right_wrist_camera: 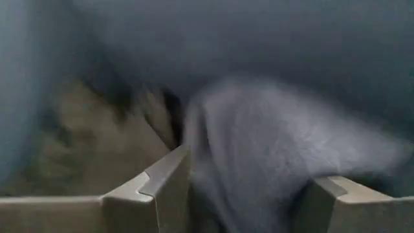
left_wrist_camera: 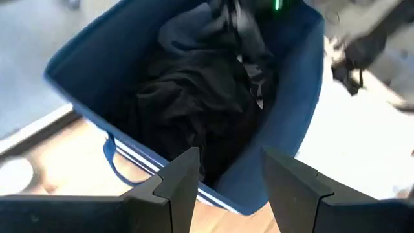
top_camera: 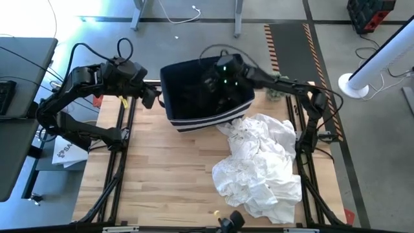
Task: Sort clothes
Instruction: Put the blue underwear into the blue bin, then put the white sock into the blue bin
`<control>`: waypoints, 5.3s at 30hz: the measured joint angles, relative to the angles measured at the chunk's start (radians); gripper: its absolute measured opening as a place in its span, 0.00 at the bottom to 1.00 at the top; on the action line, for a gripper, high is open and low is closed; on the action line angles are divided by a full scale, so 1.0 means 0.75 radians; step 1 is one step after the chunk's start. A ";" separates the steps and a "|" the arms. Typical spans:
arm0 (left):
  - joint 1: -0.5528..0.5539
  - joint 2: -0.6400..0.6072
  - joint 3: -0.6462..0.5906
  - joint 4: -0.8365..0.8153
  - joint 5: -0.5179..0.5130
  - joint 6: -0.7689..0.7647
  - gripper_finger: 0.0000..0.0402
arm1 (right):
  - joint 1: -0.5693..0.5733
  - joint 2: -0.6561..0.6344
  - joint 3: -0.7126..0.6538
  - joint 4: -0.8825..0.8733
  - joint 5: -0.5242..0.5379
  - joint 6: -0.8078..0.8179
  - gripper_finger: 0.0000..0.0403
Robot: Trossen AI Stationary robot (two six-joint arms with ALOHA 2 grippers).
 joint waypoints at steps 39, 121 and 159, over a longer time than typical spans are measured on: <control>-0.120 0.307 -0.410 0.061 -0.130 0.281 0.39 | 0.143 -0.041 0.830 -0.973 0.230 -0.201 0.76; -0.285 0.075 -0.408 0.150 -0.067 -0.094 0.39 | 0.007 -0.272 0.787 -0.067 -0.179 -0.113 0.03; -0.312 0.075 -0.409 0.149 -0.105 -0.094 0.39 | -0.126 -0.061 0.600 -0.843 0.227 -0.178 0.40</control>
